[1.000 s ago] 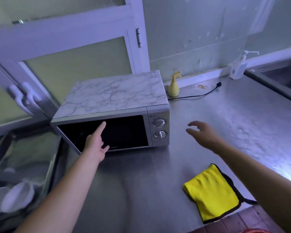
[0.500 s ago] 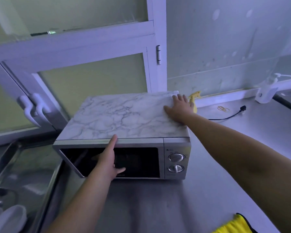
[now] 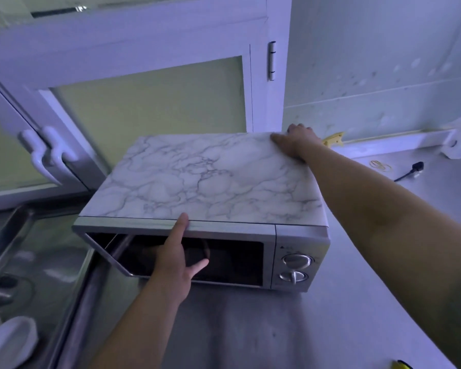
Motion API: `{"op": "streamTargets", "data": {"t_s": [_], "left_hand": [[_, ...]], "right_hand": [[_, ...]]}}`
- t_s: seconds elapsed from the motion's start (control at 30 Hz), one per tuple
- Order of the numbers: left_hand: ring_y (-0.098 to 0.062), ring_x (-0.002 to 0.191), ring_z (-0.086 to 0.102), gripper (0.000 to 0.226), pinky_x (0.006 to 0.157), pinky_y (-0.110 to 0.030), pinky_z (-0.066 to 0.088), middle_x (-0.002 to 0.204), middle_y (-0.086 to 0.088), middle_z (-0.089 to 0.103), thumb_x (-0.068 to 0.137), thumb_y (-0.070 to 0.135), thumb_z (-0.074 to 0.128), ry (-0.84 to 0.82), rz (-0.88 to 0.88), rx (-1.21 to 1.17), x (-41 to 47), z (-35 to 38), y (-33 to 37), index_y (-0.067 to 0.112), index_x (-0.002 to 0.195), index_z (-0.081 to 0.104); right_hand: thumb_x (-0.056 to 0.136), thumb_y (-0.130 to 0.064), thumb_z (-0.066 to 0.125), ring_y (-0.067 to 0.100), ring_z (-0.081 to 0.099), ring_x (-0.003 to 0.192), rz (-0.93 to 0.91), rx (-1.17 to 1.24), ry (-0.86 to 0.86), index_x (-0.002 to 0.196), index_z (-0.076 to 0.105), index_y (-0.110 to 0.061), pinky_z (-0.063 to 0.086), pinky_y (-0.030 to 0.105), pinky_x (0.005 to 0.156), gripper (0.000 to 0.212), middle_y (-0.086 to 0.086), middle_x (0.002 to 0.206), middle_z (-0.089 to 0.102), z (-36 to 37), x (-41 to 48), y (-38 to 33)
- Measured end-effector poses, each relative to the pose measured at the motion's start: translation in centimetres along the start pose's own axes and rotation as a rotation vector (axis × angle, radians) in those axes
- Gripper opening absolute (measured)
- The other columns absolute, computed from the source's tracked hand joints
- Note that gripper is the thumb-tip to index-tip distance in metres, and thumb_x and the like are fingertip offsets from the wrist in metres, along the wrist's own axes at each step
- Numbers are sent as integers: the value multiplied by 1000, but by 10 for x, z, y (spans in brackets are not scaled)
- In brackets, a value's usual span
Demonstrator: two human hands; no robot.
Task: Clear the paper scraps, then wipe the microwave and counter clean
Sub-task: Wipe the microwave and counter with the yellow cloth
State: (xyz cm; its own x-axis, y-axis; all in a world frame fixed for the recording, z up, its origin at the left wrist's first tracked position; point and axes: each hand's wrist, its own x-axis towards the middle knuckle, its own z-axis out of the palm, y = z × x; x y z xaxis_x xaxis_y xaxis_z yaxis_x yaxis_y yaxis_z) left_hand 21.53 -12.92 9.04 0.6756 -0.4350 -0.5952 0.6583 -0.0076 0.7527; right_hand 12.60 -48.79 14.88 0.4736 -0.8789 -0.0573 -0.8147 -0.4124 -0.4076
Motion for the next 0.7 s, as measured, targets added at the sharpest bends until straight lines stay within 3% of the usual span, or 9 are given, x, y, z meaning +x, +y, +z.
{"op": "streamTargets", "data": {"t_s": [0.17,0.23,0.33,0.47,0.6,0.7], "left_hand": [[-35,137,36,46,80,-53,57,138,5,51,69,54,83,-9,-4,56,5,-4,6,32,107,70],[-34,131,44,44,83,-57,56,130,5,56,70,54,82,-37,11,77,11,-8,14,33,106,68],[-28,115,58,60,83,-62,55,129,0,61,68,55,81,-86,29,142,15,-14,25,31,120,63],[-31,112,61,75,82,-62,54,131,3,60,59,58,83,-125,39,206,11,-27,33,32,126,60],[-30,106,63,55,83,-62,54,122,1,65,67,55,82,-174,44,275,13,-40,42,30,115,67],[-27,92,68,42,78,-58,57,102,1,73,66,55,83,-222,40,330,16,-47,52,30,99,74]], "right_hand": [[90,-61,36,37,34,137,13,22,29,146,39,-6,31,48,112,78,17,148,41,0,-11,11],[91,-60,35,37,31,139,39,7,32,147,37,-5,30,47,114,79,18,149,39,-1,-23,20],[87,-60,38,34,32,138,78,37,73,144,41,-8,31,48,110,77,14,146,41,-2,-46,37],[86,-59,41,32,30,138,135,78,139,140,44,-10,33,47,106,73,13,146,41,4,-83,51],[89,-59,39,32,30,138,230,69,198,146,37,-10,34,49,104,76,11,145,40,7,-125,51],[92,-59,38,32,30,137,306,57,231,145,37,-9,34,50,103,72,11,144,40,8,-163,48]]}}
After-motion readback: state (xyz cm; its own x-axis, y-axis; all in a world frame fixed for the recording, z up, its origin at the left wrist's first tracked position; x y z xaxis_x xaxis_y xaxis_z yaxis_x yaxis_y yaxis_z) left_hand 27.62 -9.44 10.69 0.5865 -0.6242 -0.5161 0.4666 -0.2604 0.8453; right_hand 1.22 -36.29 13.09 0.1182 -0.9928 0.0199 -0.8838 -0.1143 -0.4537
